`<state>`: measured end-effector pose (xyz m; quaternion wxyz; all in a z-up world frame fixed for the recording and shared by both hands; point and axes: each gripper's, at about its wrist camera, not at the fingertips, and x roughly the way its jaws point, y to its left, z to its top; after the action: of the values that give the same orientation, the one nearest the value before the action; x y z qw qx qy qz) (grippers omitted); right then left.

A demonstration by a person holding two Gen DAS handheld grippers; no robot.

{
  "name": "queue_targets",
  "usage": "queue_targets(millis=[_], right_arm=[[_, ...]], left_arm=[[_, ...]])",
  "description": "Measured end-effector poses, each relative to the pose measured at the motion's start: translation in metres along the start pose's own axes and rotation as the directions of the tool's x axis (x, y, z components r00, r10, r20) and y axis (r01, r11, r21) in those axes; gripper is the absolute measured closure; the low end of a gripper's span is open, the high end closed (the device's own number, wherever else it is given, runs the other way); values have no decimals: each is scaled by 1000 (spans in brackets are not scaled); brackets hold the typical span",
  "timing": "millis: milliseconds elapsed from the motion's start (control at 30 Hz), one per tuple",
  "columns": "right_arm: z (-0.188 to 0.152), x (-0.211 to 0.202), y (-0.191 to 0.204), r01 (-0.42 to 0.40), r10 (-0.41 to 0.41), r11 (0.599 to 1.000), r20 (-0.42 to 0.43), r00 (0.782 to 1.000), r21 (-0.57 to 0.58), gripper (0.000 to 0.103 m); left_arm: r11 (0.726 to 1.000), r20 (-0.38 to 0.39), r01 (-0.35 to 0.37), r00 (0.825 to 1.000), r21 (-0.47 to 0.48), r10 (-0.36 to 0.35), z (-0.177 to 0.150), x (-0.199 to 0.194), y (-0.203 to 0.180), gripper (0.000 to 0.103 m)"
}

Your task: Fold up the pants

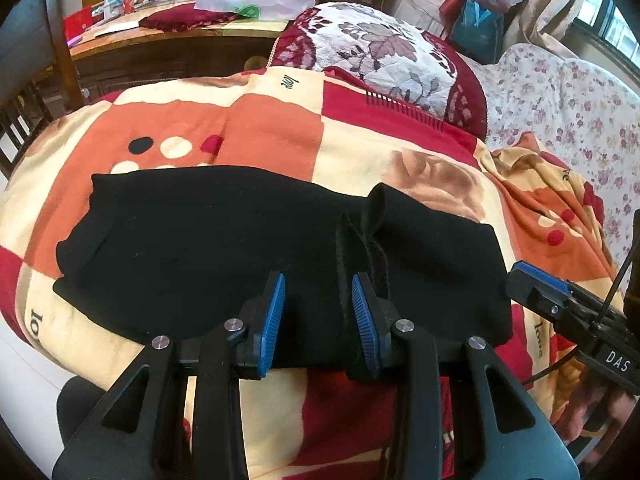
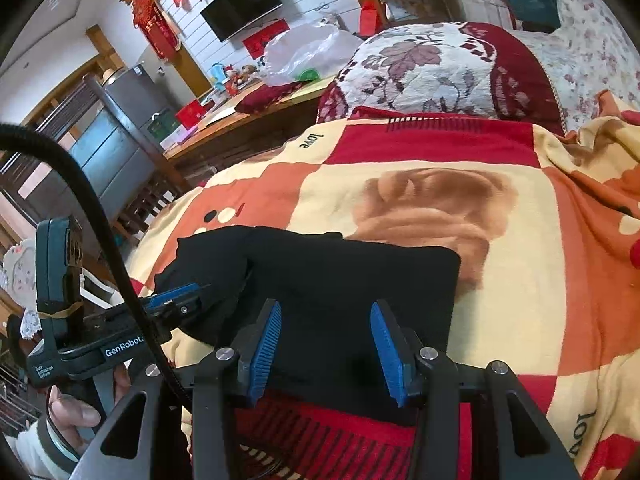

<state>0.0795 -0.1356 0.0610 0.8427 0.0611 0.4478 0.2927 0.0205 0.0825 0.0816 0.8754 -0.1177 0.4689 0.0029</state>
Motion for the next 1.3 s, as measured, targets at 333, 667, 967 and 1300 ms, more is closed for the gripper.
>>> queue_targets(millis=[333,667,967,1300], right_arm=[[-4,15,11,0,-1,1000,-37,999,-16,56],[-4,30,25,-13,10,999,-68,998,-41,55],[2,44,43,-29,21,995,-91,996,-91,55],[10,56,53,-40,29,994,-104,994,-106,55]], left_arm=[[1000,7,-26,1000,-9,27,-4,-3,11,69],[997,9,-59,998,-58,60,-10,-10,37,69],[988,13,-64,998,-143,66,-18,-25,72,67],[956,4,-102,994,-277,107,-31,-36,125,56]])
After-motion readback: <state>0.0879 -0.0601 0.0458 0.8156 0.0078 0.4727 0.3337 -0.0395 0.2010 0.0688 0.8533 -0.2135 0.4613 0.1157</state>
